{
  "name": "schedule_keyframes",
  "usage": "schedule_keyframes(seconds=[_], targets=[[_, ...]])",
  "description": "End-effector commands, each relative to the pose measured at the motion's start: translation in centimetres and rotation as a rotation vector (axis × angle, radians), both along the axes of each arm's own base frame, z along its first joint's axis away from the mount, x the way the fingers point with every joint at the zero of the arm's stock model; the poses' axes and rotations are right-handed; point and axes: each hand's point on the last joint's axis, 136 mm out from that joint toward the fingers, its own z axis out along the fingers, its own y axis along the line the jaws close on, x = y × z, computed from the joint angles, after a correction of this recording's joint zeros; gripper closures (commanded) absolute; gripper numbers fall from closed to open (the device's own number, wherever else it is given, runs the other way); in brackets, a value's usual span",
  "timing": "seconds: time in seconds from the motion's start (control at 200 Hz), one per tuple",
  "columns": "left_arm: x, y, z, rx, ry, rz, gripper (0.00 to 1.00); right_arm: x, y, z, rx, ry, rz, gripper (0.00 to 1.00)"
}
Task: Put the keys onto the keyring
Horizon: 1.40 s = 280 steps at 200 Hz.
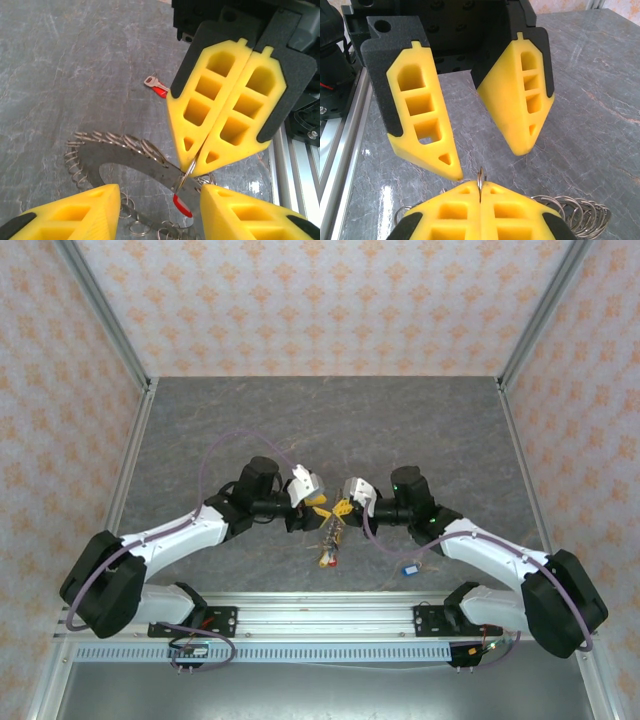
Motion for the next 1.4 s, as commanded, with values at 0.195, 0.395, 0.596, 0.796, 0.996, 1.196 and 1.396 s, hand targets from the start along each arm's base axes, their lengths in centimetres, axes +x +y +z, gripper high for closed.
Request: schedule_keyframes(seconds=[0.195,0.395,0.596,0.796,0.996,1.196,1.396], targets=[[-0.6,-0.9,0.5,0.000,-0.019,-0.110,0.63,-0.5,0.4,1.8,0.066,-0.025,0.056,1.00],[-0.9,-1.2,0.5,-0.007,-0.005,-0.137,0.68,-0.5,0.4,1.9,0.078,-0.013,0.052,1.00],[-1.1,-1.4,0.0,0.016,0.005,-0.161,0.92,-0.5,0.5,2.3,0.087,-0.009,0.054,1.00],[-0.4,-0.6,-0.6,0.091,-0.063,-0.089,1.00,-0.5,-0.3,1.2,-0.006,-0.010,0.031,0.91],[0.7,0.2,0.5,0.170,-0.281,0.044,1.00,-0.5,-2.6,-0.4,-0.152,-0.038,-0.042,0.62],[0.8,0.8,1.6,0.236,-0.427,0.103,1.00,0.0,-3.6,0.6,-0.137,-0.104,-0.124,0.61],[0.4,0.6,2.2,0.214,-0.420,0.091,1.00,1.7,-4.5,2.3,-0.053,-0.086,-0.287,0.63]])
